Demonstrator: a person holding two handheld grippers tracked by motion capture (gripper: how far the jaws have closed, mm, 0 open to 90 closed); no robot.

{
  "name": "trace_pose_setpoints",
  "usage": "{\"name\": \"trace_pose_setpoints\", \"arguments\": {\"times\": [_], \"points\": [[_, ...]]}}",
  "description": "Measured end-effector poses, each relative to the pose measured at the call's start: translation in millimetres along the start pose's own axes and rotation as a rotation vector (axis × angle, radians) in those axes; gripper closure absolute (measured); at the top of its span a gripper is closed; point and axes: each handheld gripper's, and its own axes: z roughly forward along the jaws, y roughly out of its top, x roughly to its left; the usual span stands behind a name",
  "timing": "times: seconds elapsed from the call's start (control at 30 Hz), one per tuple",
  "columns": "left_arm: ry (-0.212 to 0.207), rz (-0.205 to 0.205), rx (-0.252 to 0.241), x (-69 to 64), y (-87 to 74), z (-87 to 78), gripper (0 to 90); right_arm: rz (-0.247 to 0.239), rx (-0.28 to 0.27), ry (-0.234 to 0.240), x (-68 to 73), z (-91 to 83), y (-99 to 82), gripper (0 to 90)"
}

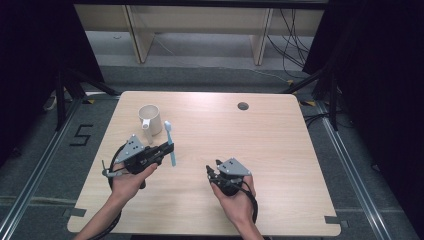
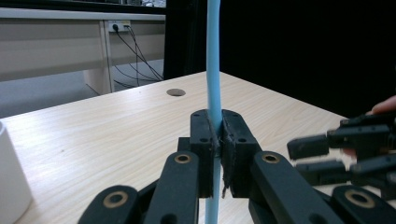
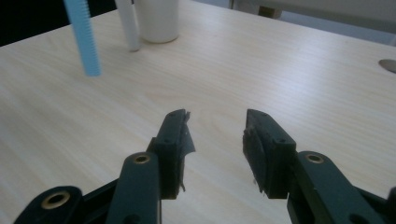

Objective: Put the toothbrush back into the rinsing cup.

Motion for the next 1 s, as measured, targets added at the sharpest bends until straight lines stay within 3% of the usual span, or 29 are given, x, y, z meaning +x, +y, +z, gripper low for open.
{"name": "trace_pose_setpoints", "arguments": {"times": [0.03, 0.3, 0.63, 1.0], "points": [[0.004, 0.002, 0.001, 1.6, -0.2, -1.2, 83.8, -0.01, -0.013, -0.017, -8.5, -0.3, 4.1, 59.6], [0.033, 0.008, -0.007, 13.0, -1.0, -10.6, 83.8, -0.02, -0.034, -0.065, -34.8, -6.3, 13.8, 59.5], [0.067, -0.004, -0.024, 21.9, -2.5, -19.0, 83.8, 0.011, -0.014, -0.137, -67.2, -33.4, -2.2, 59.3], [0.108, -0.01, -0.049, 33.0, 0.7, -27.2, 83.8, 0.056, -0.034, -0.176, -82.9, -49.0, -16.1, 59.1]]}}
